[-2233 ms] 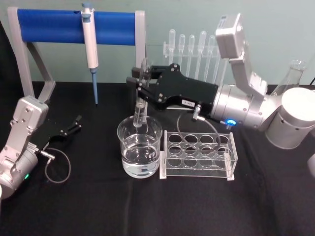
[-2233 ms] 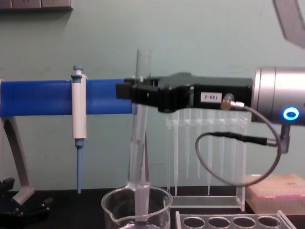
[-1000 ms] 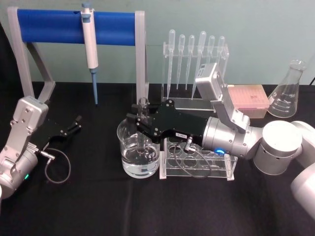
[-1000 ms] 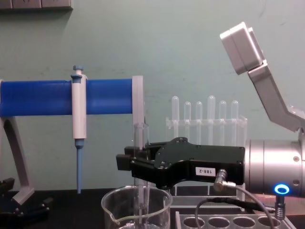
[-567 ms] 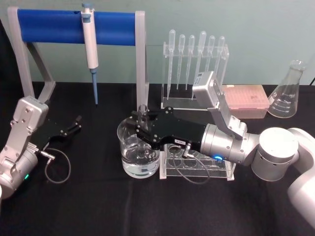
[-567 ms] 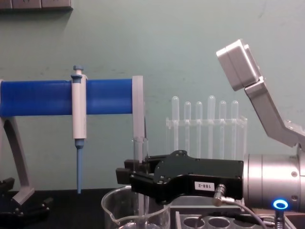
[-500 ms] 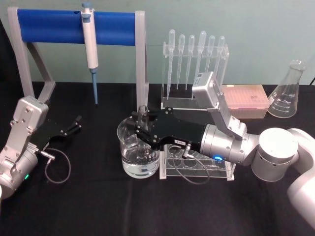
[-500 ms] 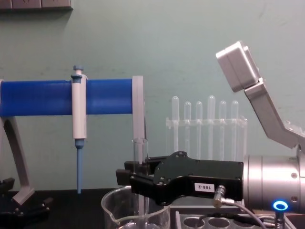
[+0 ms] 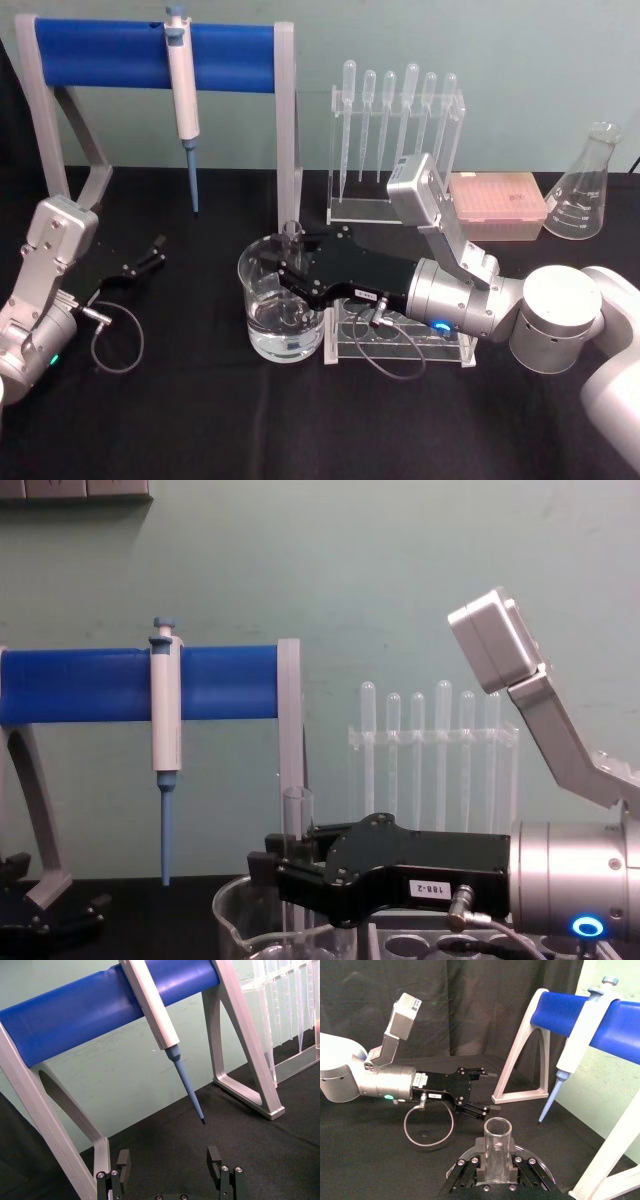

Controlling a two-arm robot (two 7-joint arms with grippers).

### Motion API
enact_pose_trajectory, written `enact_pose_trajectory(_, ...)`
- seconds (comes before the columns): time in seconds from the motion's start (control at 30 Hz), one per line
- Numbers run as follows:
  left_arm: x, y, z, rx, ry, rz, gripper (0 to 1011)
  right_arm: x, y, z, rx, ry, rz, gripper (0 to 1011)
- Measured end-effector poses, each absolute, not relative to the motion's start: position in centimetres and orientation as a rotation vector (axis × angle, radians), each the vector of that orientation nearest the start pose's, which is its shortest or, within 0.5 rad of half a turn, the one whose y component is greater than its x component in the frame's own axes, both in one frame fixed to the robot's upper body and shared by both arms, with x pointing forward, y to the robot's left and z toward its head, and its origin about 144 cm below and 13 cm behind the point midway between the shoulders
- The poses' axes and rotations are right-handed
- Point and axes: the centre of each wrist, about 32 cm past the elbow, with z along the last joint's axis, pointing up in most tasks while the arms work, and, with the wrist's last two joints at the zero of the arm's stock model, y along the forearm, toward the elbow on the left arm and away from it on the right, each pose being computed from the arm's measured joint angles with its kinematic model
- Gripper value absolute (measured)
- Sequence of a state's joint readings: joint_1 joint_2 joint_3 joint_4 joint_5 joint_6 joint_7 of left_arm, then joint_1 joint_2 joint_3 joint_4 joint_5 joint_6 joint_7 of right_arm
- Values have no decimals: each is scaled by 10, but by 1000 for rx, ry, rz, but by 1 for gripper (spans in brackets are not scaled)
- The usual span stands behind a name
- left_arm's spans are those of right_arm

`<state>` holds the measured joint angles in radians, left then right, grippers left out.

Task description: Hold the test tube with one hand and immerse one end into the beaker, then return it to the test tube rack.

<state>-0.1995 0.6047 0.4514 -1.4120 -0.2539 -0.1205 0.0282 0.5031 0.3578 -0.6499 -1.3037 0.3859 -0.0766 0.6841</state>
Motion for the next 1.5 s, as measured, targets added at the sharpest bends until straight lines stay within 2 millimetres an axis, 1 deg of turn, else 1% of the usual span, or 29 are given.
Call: enact_pose_trajectory(1.5, 489, 310, 1140, 304, -285, 1248, 1000, 556, -183, 1190, -110, -153, -407, 226)
